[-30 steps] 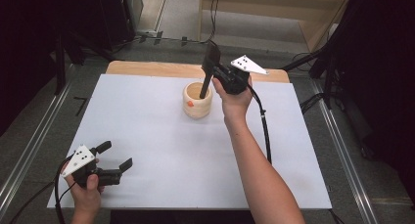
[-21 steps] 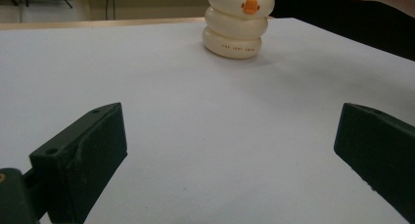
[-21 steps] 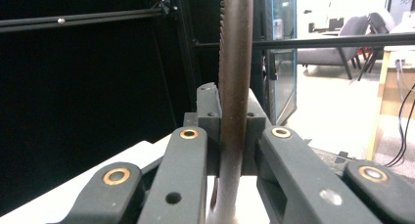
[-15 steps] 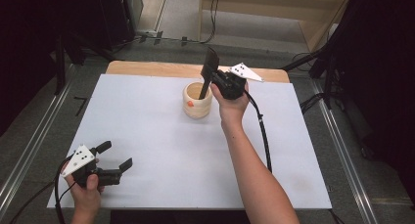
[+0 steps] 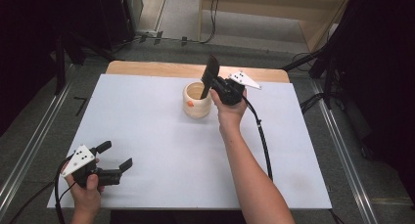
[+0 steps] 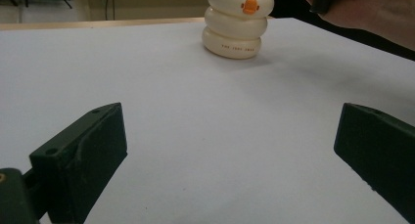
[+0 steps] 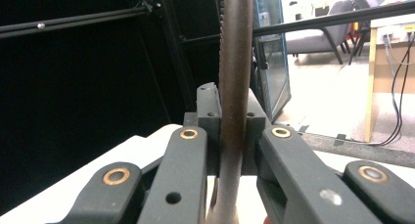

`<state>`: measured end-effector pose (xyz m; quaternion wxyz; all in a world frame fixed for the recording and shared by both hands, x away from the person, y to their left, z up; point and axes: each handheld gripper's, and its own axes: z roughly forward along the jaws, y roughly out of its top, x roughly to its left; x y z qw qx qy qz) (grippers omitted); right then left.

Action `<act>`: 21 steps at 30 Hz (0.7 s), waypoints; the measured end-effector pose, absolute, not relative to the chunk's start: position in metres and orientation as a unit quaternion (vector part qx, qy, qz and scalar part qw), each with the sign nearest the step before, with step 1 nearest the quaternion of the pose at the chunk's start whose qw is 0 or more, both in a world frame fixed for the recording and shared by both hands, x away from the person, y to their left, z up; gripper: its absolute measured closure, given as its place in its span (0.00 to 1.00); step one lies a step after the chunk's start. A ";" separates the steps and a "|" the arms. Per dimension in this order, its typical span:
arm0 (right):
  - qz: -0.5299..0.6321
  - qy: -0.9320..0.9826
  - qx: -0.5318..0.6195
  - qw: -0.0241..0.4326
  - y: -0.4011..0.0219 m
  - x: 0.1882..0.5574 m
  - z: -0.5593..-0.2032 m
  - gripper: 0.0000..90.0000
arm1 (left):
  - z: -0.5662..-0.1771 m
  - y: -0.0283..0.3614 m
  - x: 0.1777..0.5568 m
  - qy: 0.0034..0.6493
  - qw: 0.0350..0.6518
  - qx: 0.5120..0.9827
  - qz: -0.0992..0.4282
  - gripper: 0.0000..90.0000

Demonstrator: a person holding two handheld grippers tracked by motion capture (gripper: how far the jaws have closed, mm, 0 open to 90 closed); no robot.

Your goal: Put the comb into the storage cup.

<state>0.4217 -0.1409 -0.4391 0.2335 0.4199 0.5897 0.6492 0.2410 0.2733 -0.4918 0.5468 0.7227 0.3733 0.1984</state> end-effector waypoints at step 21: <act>0.636 0.584 0.450 0.226 -0.136 0.421 -0.461 0.79 | -0.492 0.273 0.241 0.375 0.545 0.723 0.201 0.00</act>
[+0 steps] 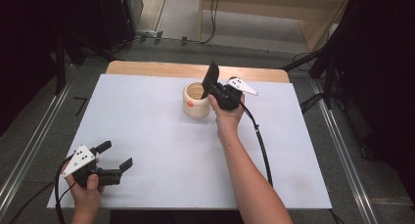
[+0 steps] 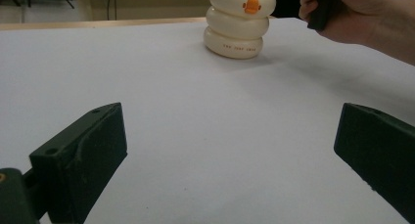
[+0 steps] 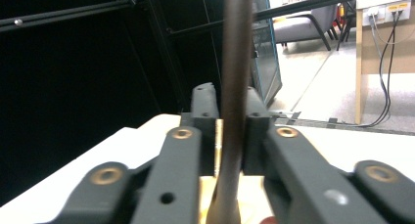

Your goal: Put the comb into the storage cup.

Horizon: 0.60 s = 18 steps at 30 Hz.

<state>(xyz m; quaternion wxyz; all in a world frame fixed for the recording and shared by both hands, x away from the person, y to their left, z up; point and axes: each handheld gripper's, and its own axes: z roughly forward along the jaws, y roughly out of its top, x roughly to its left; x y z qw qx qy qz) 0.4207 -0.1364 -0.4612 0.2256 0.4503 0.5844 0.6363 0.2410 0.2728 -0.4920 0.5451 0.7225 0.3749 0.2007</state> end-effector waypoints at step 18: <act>0.587 0.645 0.454 0.181 -0.152 0.408 -0.457 0.08 | -0.492 0.271 0.241 0.375 0.543 0.724 0.202 0.00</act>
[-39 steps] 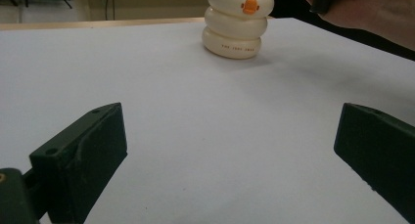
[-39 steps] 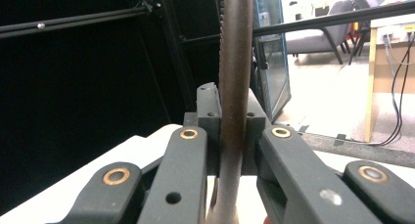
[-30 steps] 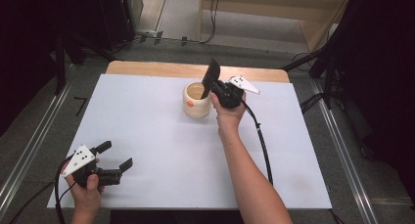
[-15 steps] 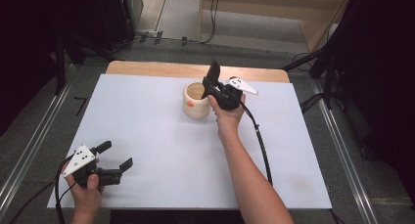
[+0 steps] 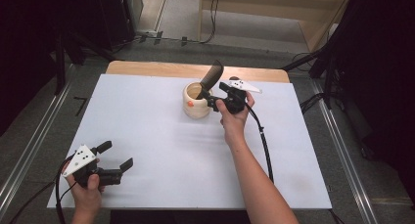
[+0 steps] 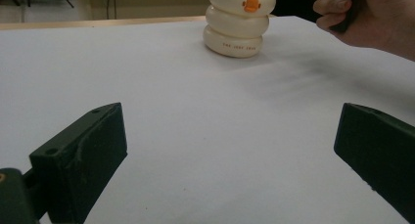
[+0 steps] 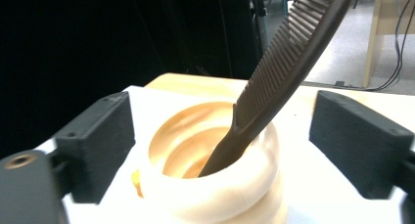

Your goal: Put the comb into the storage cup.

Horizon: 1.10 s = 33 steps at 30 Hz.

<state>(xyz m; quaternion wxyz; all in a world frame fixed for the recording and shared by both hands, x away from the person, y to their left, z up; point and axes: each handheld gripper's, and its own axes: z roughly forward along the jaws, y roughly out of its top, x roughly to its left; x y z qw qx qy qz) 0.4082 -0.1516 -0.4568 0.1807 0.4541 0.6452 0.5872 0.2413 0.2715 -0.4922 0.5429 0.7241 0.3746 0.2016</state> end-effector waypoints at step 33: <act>0.573 0.673 0.413 0.220 -0.195 0.338 -0.460 0.00 | -0.492 0.270 0.240 0.371 0.543 0.724 0.207 0.00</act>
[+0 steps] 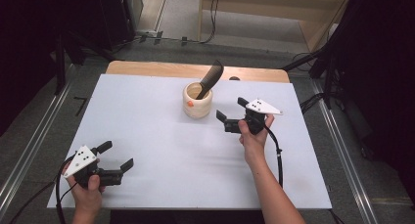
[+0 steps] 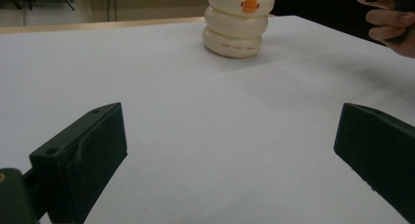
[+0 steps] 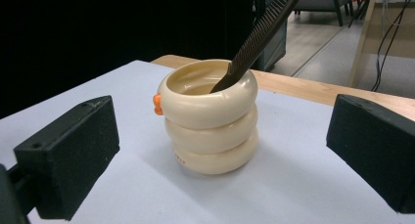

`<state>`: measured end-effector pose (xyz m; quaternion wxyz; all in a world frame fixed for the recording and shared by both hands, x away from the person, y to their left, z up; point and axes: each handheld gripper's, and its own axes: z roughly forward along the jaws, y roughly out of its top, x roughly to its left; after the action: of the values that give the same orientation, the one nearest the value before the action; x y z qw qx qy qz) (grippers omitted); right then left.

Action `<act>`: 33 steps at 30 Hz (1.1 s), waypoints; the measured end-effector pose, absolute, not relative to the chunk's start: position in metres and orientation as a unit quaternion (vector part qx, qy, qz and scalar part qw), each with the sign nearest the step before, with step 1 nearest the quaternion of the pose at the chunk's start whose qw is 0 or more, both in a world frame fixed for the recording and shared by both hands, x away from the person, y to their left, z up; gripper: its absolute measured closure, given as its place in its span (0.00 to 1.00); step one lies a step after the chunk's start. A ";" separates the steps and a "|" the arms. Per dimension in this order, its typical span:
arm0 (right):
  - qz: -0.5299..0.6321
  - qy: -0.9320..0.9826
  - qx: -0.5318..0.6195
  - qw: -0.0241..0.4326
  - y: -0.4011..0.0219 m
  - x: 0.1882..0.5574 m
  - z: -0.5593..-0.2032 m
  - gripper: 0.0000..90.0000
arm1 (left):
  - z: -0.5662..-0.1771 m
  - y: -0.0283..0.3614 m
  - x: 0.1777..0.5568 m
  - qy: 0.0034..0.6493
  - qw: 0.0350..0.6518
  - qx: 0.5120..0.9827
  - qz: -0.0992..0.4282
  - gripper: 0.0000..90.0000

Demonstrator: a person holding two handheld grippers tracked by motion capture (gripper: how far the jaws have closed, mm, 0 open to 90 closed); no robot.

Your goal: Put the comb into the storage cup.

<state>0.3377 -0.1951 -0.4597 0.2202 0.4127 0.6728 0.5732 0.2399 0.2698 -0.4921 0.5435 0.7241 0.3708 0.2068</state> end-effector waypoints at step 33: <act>0.552 0.679 0.417 0.245 -0.244 0.282 -0.473 0.00 | -0.492 0.269 0.239 0.368 0.541 0.727 0.208 0.00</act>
<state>0.2817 -0.2442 -0.4734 0.2451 0.4170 0.6794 0.5517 0.2395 0.2692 -0.4921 0.5406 0.7271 0.3683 0.2081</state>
